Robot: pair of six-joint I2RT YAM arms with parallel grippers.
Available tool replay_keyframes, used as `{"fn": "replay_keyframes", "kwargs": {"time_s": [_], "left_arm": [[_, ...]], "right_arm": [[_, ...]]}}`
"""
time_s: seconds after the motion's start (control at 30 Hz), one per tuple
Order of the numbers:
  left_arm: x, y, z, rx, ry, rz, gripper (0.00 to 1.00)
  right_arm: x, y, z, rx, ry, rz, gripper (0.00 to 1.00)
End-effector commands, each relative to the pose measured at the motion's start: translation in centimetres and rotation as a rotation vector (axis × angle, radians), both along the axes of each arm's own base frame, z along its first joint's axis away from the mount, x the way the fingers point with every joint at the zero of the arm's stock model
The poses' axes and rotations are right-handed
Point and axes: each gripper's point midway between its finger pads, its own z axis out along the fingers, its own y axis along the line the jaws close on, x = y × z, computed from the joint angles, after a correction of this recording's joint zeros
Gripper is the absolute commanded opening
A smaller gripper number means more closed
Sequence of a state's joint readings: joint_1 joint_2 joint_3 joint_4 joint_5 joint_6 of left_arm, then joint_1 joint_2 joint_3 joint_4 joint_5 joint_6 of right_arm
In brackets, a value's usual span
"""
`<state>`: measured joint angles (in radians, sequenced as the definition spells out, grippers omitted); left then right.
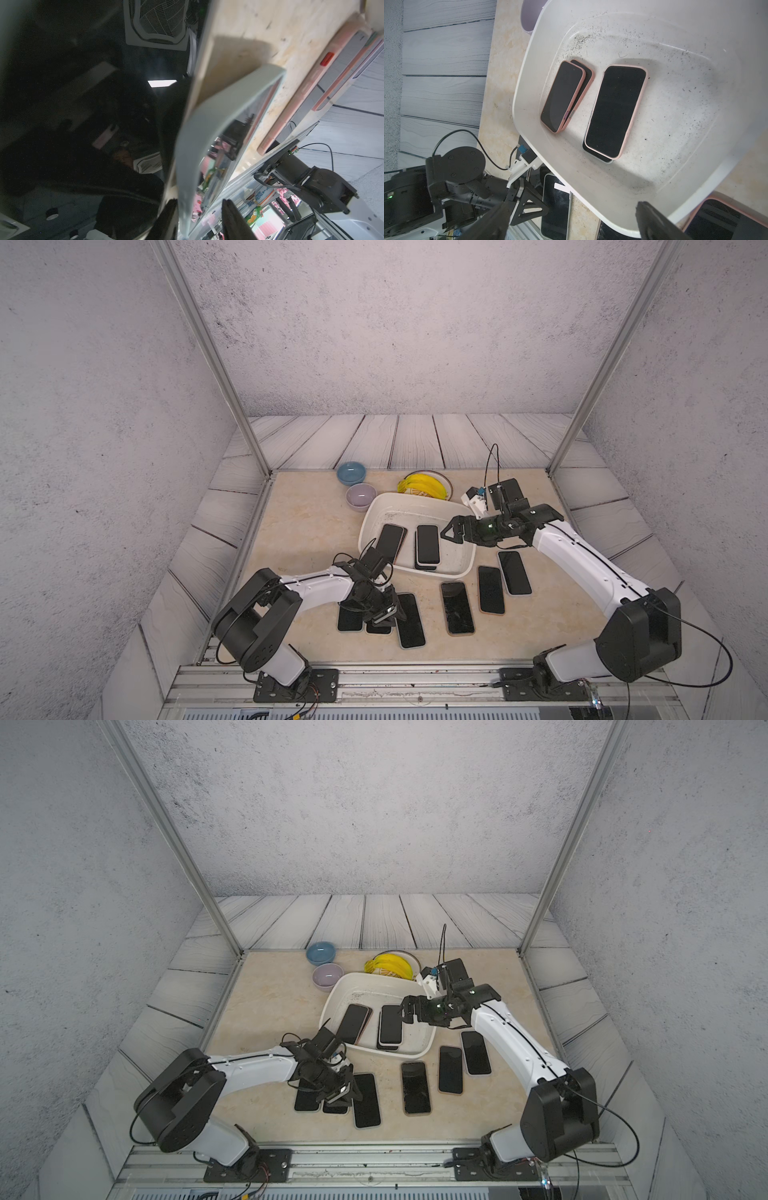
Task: Take the phone out of the storage box
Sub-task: Place the phone at the center of the board, then adjust the storage box at the center of the board.
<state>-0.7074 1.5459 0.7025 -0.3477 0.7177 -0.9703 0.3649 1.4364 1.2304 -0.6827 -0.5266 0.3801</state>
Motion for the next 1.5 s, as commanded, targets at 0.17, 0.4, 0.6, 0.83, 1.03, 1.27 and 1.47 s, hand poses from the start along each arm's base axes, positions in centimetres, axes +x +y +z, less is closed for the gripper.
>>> {"fn": "replay_keyframes", "kwargs": {"time_s": [0.17,0.4,0.6,0.83,1.03,1.27,1.47], "left_arm": [[0.9,0.2,1.4,0.053,-0.037,-0.04,0.55],[1.9,0.3,2.7,0.082,-0.091,-0.072,0.67],[3.1,-0.8,2.6,0.08,-0.095,-0.095,0.68],[2.2,0.5,3.1,0.125,-0.09,-0.136,0.68],[2.3,0.6,2.0,0.137,-0.079,-0.137,0.69],[3.9,-1.0,1.5,0.109,-0.097,-0.138,0.69],[4.6,-2.0,1.2,0.093,-0.098,-0.133,0.69]], "right_arm": [[0.4,0.4,0.4,0.019,-0.012,0.02,1.0],[0.7,0.5,0.6,0.021,-0.018,0.02,1.0],[1.1,0.6,0.8,0.021,-0.026,0.016,1.0],[0.9,0.1,0.7,-0.004,-0.031,0.016,1.0],[1.0,0.2,0.7,-0.001,-0.027,0.013,1.0],[1.0,0.0,0.7,-0.011,-0.026,0.016,0.99],[0.7,-0.2,0.5,-0.024,-0.022,0.02,1.0]]}}
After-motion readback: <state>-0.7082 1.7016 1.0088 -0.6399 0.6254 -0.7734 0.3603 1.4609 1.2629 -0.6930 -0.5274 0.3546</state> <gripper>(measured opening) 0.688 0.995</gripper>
